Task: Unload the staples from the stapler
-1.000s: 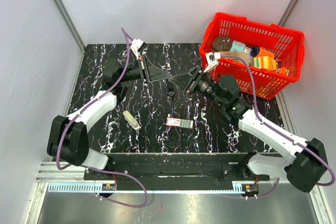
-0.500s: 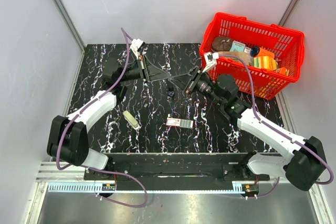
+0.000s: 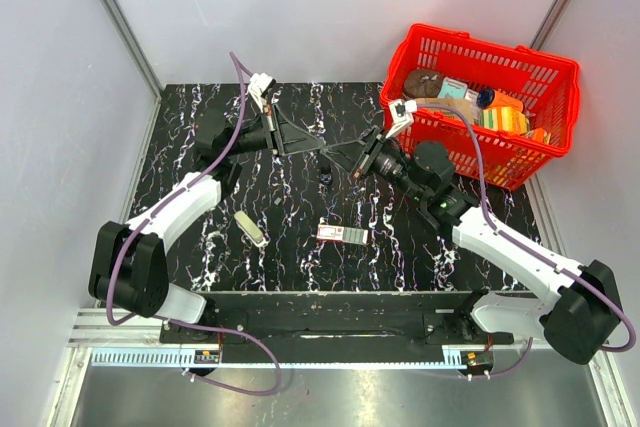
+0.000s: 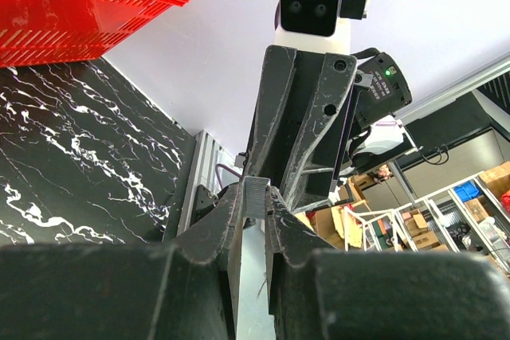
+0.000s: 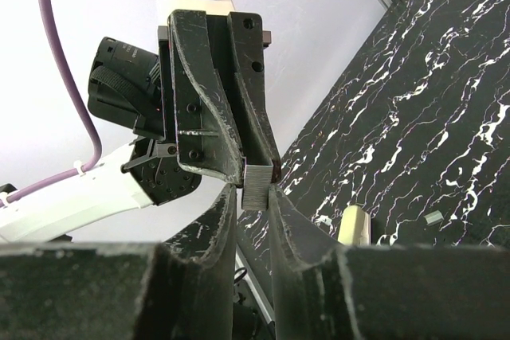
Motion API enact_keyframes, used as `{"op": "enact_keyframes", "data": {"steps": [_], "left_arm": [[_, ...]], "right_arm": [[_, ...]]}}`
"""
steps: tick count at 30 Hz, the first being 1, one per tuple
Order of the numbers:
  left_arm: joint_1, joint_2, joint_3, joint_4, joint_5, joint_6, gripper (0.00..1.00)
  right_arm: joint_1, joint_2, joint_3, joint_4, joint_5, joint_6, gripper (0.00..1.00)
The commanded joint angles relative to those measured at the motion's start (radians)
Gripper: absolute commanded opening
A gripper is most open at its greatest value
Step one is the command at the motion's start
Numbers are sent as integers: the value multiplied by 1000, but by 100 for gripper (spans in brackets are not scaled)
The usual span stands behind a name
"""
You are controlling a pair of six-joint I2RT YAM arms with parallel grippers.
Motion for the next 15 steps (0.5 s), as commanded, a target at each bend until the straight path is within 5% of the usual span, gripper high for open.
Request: {"op": "enact_keyframes", "data": {"steps": [1, 10, 15], "left_arm": [[-6, -19, 52, 2, -11, 10, 13], [-5, -9, 64, 0, -15, -18, 20], [-8, -17, 62, 12, -9, -33, 36]], "right_arm": [[22, -29, 34, 35, -41, -19, 15], [34, -37, 35, 25, -41, -30, 13], [36, -37, 54, 4, -35, -36, 10]]}}
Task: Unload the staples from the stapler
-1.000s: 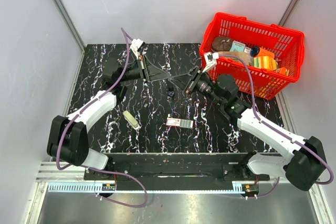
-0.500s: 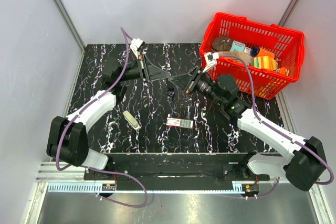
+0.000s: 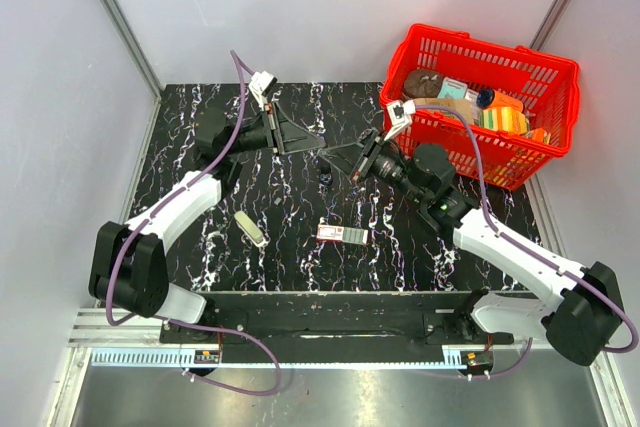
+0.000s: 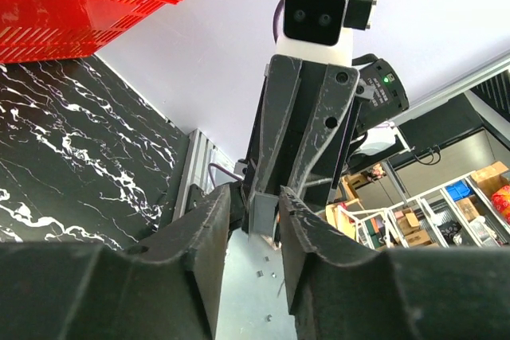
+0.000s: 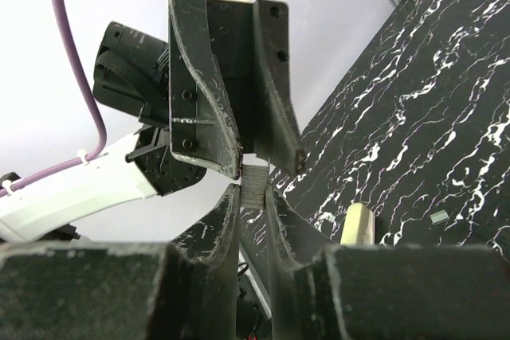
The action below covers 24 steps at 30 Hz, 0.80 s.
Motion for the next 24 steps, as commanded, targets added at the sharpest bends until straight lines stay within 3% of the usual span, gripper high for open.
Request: {"op": "enact_keyframes", "data": {"steps": [1, 5, 10, 16, 21, 24], "left_arm": [[-7, -19, 41, 25, -11, -10, 39], [-7, -27, 39, -2, -11, 14, 46], [1, -37, 67, -163, -19, 153, 52], [93, -33, 168, -603, -114, 546, 67], [130, -5, 284, -1032, -291, 1032, 70], [128, 27, 299, -1192, -429, 1271, 70]], "right_arm": [[27, -23, 56, 0, -31, -18, 8], [25, -26, 59, -11, -26, -20, 6], [27, -37, 61, -52, -15, -30, 4], [27, -39, 93, -297, 46, -78, 3], [25, 30, 167, -616, 198, -76, 0], [30, 102, 208, -748, 268, -43, 0]]}}
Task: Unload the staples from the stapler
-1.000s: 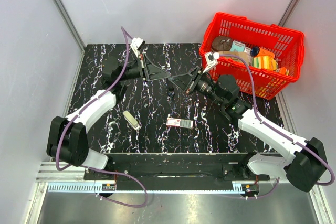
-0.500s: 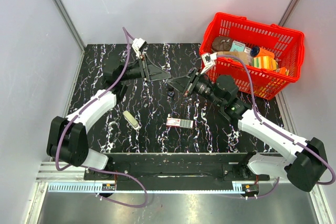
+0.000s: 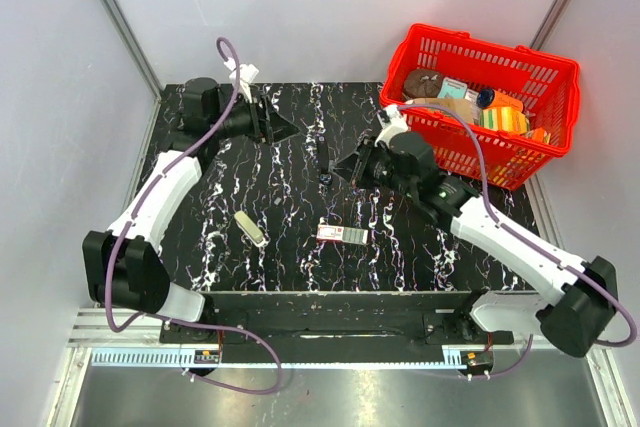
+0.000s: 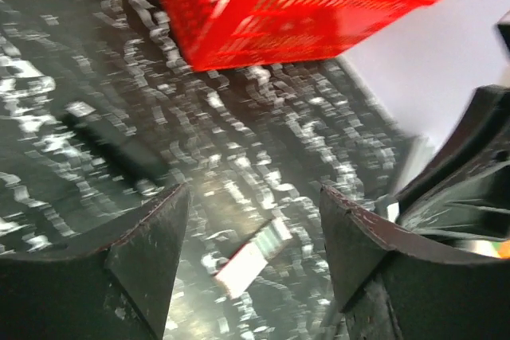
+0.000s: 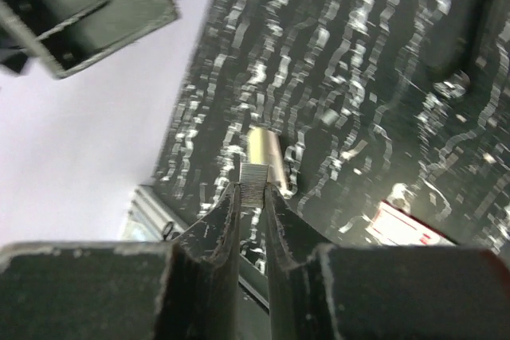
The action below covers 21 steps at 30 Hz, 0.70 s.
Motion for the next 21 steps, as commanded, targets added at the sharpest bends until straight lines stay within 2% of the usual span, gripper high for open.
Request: {"op": "enact_keyframes", "data": {"steps": [1, 5, 12, 21], "left_arm": [[-6, 35, 46, -370, -237, 522, 70], [-9, 40, -23, -421, -322, 699, 70], [-41, -1, -125, -435, -391, 834, 70], [-127, -3, -201, -406, -466, 900, 67]], "right_arm": [[17, 100, 93, -283, 159, 23, 0], [46, 215, 168, -441, 254, 76, 0], [119, 386, 260, -627, 375, 195, 0], [204, 464, 199, -620, 493, 333, 0]]}}
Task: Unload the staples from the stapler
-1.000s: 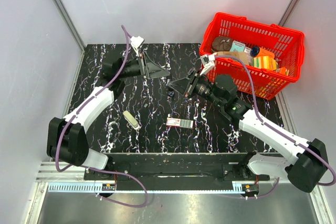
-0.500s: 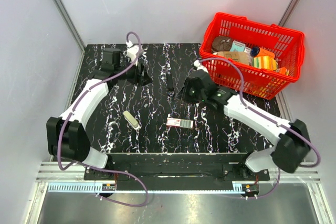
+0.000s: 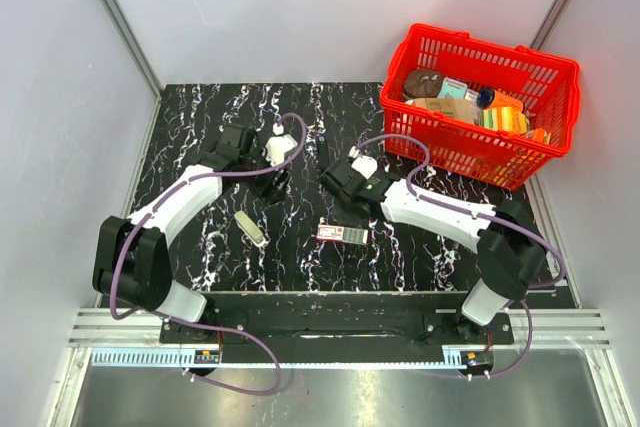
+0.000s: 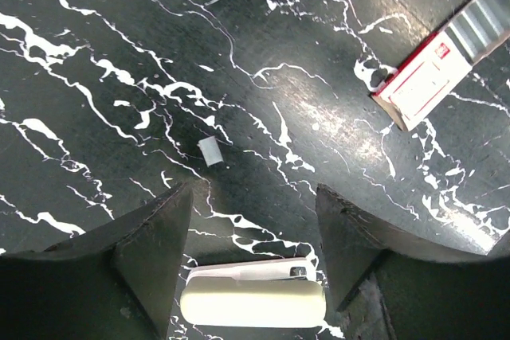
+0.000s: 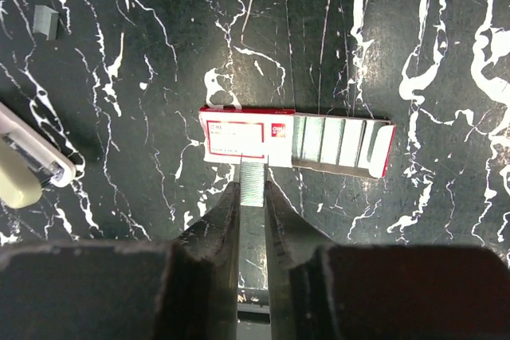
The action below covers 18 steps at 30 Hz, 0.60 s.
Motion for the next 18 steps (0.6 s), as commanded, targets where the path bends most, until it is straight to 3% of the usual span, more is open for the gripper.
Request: {"op": "enact_keyframes", "data": {"steps": [1, 18], "left_arm": [[-22, -36, -20, 40, -47, 65, 66], [-54, -33, -20, 33, -47, 50, 65]], "right_arm": [[38, 30, -22, -9, 134, 97, 0], [84, 65, -120, 16, 192, 126, 0]]}}
